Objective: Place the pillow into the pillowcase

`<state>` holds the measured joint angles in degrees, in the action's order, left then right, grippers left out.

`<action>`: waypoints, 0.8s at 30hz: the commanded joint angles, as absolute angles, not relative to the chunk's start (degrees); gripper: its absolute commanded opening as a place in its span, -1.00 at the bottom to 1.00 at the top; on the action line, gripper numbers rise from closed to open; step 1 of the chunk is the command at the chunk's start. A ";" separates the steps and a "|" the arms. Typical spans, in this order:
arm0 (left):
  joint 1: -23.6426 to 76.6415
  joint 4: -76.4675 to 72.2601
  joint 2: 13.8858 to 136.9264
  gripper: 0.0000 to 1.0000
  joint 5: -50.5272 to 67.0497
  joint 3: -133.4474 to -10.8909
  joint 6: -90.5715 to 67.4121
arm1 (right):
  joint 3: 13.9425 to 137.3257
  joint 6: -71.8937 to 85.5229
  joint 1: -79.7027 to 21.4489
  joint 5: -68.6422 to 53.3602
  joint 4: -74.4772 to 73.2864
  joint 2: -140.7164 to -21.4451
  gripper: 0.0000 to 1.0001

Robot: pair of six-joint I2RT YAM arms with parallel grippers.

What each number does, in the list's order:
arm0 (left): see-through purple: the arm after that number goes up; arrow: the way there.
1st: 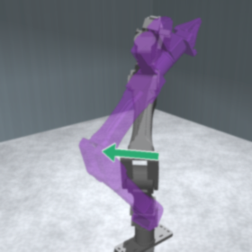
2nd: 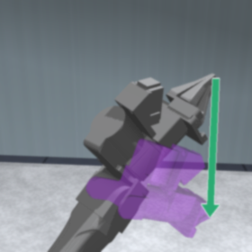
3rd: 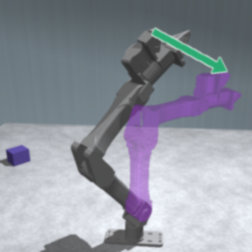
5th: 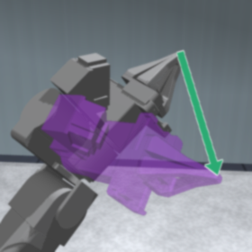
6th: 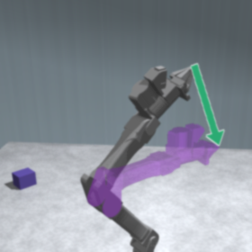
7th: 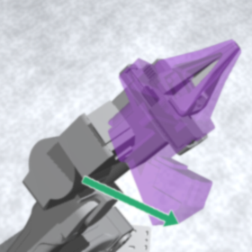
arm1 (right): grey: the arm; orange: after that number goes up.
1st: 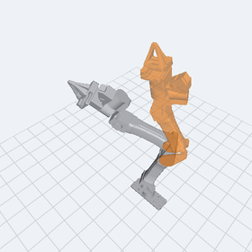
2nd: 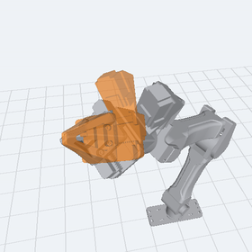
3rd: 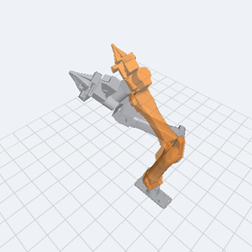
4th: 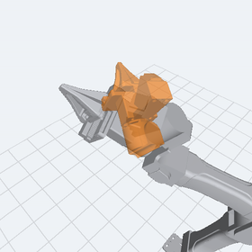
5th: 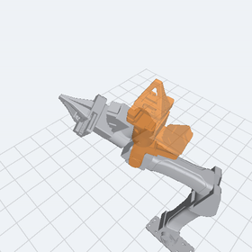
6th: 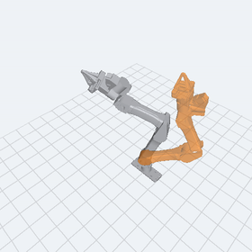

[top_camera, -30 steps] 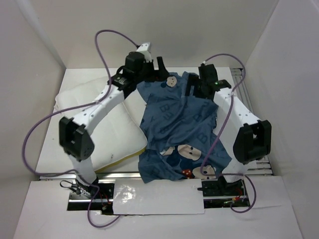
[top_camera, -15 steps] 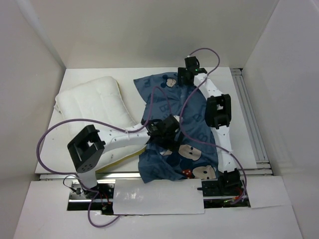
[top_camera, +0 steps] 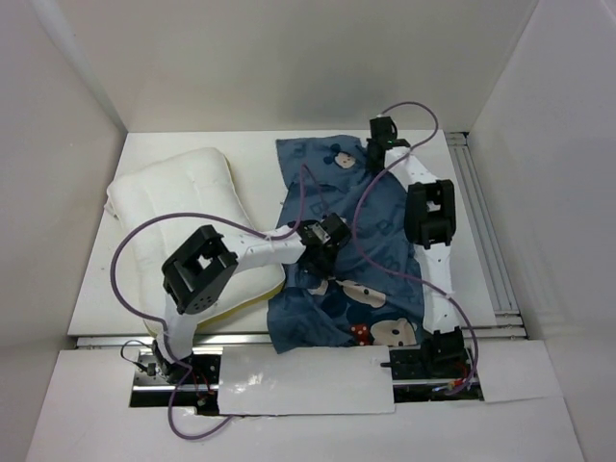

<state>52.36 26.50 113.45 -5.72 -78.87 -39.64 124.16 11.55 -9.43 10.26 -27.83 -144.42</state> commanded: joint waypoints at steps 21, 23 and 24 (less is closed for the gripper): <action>30.06 18.55 128.34 1.00 -3.69 -126.22 -13.45 | 89.82 24.52 9.40 27.25 -33.57 -109.16 0.06; 30.06 21.52 124.56 1.00 -5.27 -122.90 -13.45 | 89.82 21.47 8.45 26.55 -33.57 -106.11 0.44; 30.06 22.14 122.71 1.00 -5.88 -120.96 -13.45 | 88.69 20.31 7.92 25.93 -32.62 -104.87 0.54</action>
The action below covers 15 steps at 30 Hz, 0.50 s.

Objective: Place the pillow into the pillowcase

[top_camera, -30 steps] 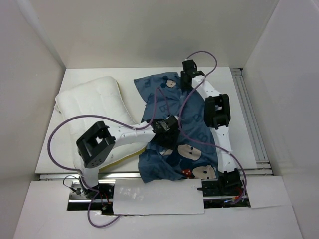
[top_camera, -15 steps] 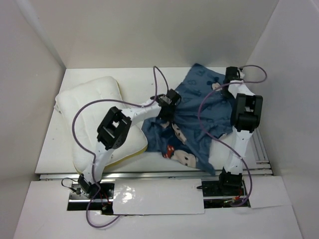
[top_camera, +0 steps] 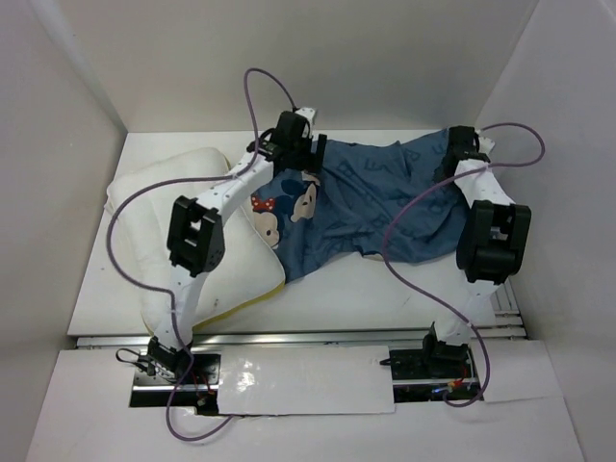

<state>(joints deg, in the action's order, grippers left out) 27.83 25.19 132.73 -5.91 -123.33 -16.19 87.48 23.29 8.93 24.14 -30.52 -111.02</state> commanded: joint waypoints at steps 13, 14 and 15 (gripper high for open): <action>37.52 29.26 93.03 1.00 -13.96 -75.37 -31.98 | 75.16 18.81 -15.80 16.37 -29.44 -97.38 0.78; 38.23 30.14 91.16 1.00 -15.71 -73.50 -33.04 | 72.10 19.33 -19.13 16.35 -28.05 -96.86 0.78; 38.84 31.89 89.75 1.00 -17.73 -72.35 -34.35 | 70.33 19.34 -20.38 16.35 -27.43 -96.86 0.78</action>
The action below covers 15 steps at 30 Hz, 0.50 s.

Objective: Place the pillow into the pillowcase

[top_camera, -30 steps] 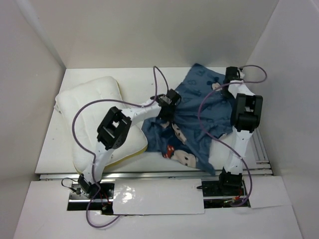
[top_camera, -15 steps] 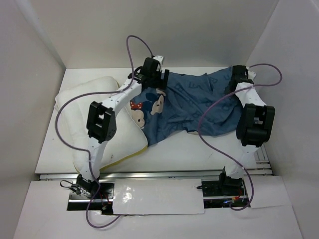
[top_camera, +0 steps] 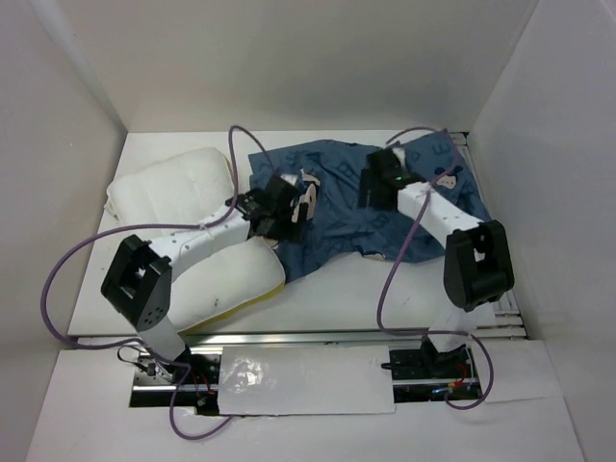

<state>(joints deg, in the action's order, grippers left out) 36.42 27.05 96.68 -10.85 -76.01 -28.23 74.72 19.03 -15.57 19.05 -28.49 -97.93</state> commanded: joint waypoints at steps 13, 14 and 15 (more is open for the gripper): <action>46.05 78.05 84.21 1.00 -37.62 -71.20 -68.38 | 54.33 23.81 -21.89 18.01 -27.50 -95.02 -0.78; 46.05 77.44 82.98 1.00 -36.23 -69.97 -68.38 | 53.53 24.34 -21.88 19.50 -28.29 -93.44 -0.82; 46.05 76.13 82.27 1.00 -35.43 -67.09 -67.68 | 52.83 25.13 -21.88 20.29 -29.69 -92.47 -0.85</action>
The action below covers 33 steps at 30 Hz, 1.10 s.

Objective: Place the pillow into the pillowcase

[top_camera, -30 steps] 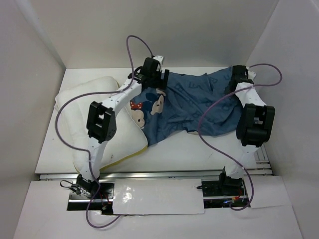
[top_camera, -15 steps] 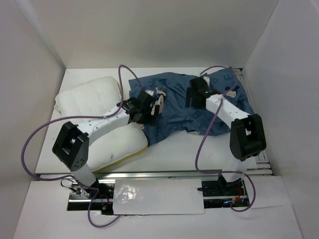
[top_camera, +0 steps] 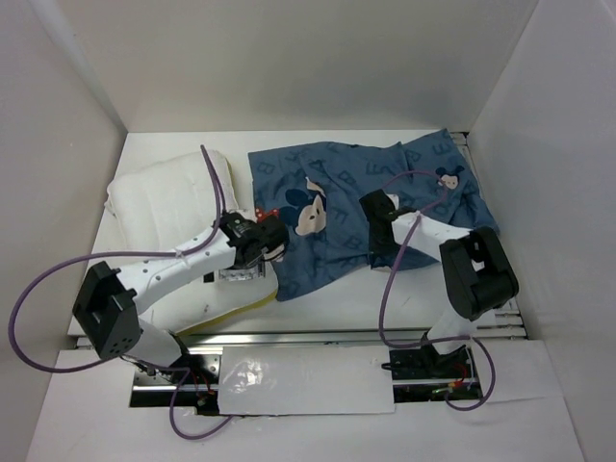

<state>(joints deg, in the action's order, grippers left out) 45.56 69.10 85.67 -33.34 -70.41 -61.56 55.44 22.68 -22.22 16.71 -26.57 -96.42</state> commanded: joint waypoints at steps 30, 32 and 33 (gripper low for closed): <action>36.29 22.85 60.28 -1.00 -13.10 -64.33 -34.45 | 65.29 14.24 -32.96 13.34 -16.27 -92.71 0.37; 36.30 22.24 62.57 -1.00 -13.62 -65.57 -34.98 | 69.84 15.03 -32.96 18.88 -15.04 -98.16 0.37; 36.30 21.54 65.28 -1.00 -13.62 -66.09 -34.98 | 71.53 15.03 -32.96 20.55 -15.03 -99.91 0.37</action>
<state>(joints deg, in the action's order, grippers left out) 35.92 29.04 60.60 -14.26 -64.42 -37.76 65.32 14.57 -32.77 12.49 -21.52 -96.42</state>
